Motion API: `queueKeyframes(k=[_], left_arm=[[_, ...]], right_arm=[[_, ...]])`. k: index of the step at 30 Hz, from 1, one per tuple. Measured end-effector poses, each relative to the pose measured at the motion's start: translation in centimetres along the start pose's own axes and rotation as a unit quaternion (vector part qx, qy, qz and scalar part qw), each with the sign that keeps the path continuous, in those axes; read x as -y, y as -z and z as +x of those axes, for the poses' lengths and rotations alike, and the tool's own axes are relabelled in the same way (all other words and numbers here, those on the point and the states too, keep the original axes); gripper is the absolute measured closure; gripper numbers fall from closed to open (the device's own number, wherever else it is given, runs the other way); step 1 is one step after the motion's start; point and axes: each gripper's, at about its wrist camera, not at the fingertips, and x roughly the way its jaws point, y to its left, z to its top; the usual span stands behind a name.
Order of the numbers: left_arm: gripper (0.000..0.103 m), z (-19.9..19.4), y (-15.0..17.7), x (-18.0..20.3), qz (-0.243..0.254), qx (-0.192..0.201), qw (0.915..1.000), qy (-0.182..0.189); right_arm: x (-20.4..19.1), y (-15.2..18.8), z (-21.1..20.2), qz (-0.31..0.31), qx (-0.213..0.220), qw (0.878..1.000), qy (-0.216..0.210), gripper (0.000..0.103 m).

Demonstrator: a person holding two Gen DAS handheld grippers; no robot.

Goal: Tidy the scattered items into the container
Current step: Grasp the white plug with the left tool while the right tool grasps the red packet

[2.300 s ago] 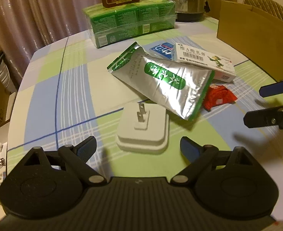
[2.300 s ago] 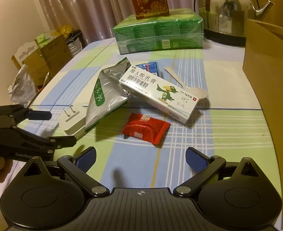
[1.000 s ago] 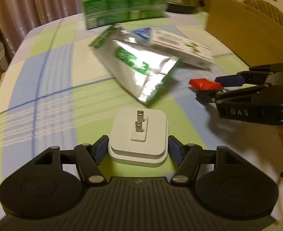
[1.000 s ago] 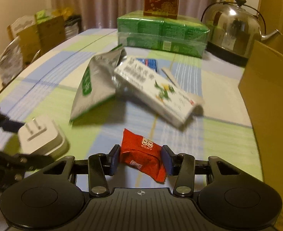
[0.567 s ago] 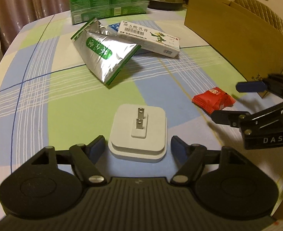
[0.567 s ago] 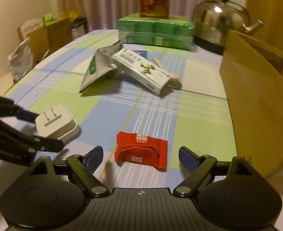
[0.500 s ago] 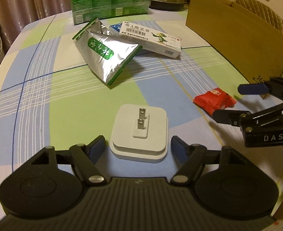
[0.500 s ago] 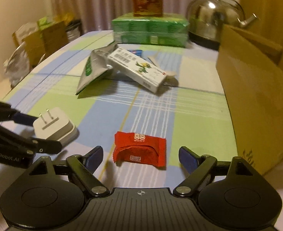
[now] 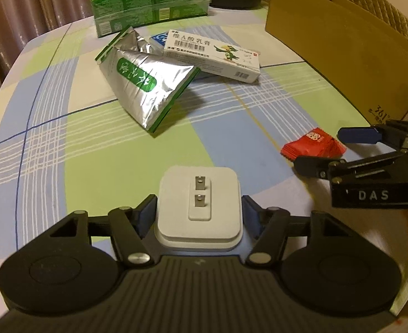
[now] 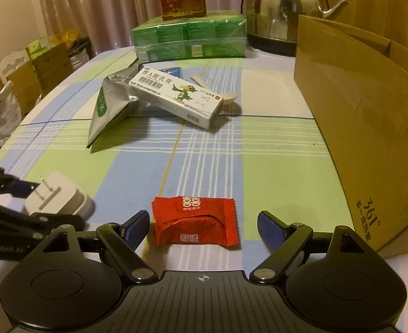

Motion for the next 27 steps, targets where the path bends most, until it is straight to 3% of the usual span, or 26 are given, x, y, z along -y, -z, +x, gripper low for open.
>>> queueKeyframes(k=[5,7,9,11,12,17,27], left_arm=[[0.043,-0.5,0.5,0.3,-0.005,0.002,1.0000,-0.004],[0.043,-0.6,0.7,0.3,-0.007,0.003,1.0000,-0.004],[0.043,-0.7,0.8,0.4,-0.008,0.004,0.9999,-0.005],[0.043,-0.7,0.8,0.4,-0.009,0.005,0.9999,-0.006],[0.043,-0.7,0.8,0.4,-0.010,0.005,0.9999,-0.006],[0.043,-0.8,0.9,0.4,-0.012,0.005,0.9999,-0.006],[0.043,-1.8,1.2,0.6,-0.026,0.011,0.9996,-0.003]], right_arm=[[-0.5,-0.1,0.2,0.002,-0.001,1.000,0.011,0.021],[-0.9,0.0,0.1,-0.007,-0.001,1.000,0.015,0.028],[-1.3,0.0,0.2,-0.021,0.003,1.000,0.021,0.044],[-1.3,-0.1,0.2,-0.021,0.003,1.000,0.021,0.049],[-1.2,-0.1,0.1,-0.021,0.002,1.000,0.017,0.057],[-1.2,-0.3,-0.2,-0.030,0.000,0.999,0.011,0.063],[-1.3,0.0,-2.5,-0.046,0.011,0.999,0.005,0.063]])
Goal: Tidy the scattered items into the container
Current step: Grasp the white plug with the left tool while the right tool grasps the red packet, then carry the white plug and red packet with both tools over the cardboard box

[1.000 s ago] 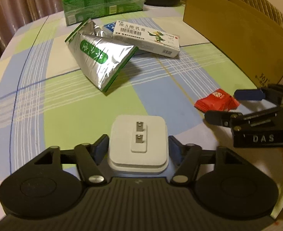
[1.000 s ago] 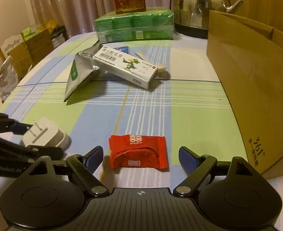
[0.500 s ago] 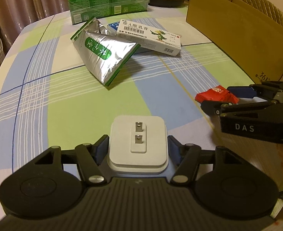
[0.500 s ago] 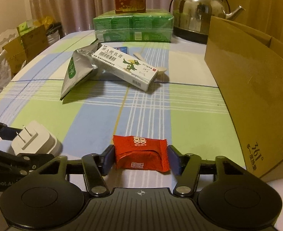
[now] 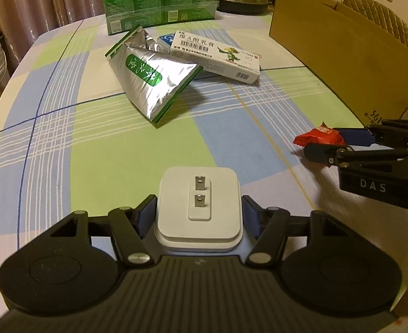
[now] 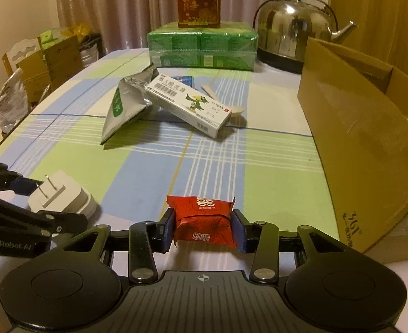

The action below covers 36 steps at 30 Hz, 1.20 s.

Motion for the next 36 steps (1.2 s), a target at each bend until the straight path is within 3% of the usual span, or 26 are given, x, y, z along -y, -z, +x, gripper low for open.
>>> queueKeyframes(k=[23,36], left_arm=[[0.043,-7.9,-1.1,5.7,0.018,0.048,0.9987,0.003],[0.043,-10.3,-3.5,11.2,0.053,0.078,0.9951,0.030]], right_arm=[[1.6,-1.1,-9.7,-0.013,0.075,0.997,0.005,0.063],[5.7,-2.2,-14.9,-0.007,0.122,0.992,0.037,0.063]])
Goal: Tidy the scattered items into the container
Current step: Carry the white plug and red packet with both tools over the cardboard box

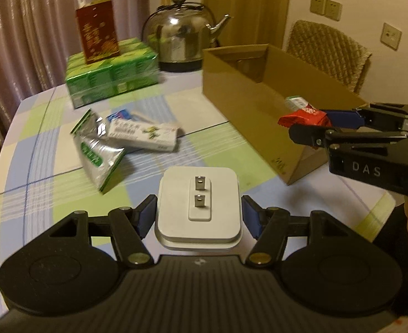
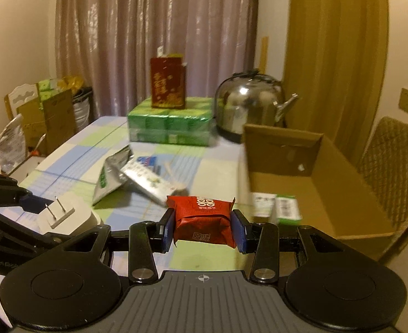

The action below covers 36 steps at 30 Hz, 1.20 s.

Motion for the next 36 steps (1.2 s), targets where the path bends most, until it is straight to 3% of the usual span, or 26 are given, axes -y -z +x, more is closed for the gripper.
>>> queueKeyframes(k=[22,36], left_arm=[[0.043,4.4,-9.0,8.9,0.070,0.029,0.9948,0.069],[0.043,10.5,-12.2,12.9,0.136,0.009,0.9876,0.079]], right_arm=[[11.4,-0.4,0.0,0.024,0.004,0.997,0.075,0.063],[16.3,0.0,1.4,0.049,0.001,0.995,0.090,0.063]])
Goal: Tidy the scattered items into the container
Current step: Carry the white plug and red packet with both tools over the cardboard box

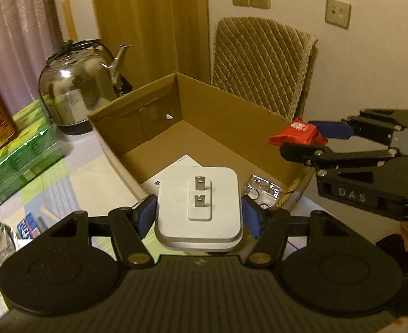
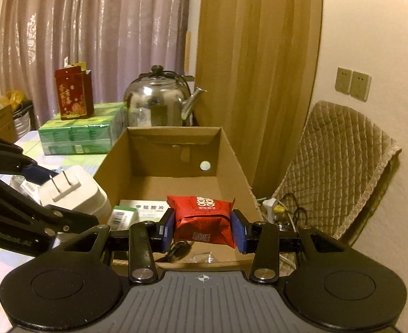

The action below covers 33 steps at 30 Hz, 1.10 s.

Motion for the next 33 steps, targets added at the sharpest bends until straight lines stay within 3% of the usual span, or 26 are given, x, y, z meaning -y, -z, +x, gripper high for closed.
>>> queueKeyframes(k=[12,16,33], left_arm=[[0.043,4.2,-1.8,1.1,0.031,-0.025,0.9984,0.040],[0.043,5.5,-1.6,0.8,0.028,-0.034,0.9983,0.038],[0.043,8.8,-3.4,-1.3,0.001,0.004,0.9989,0.046]], right_arm=[[1.9,0.3,1.5,0.016,-0.004,1.000,0.006,0.063],[2.3,0.4,1.8,0.018,-0.004,1.000,0.006,0.063],[2.5,0.5,3.3,0.014,-0.005,1.000,0.007,0.063]])
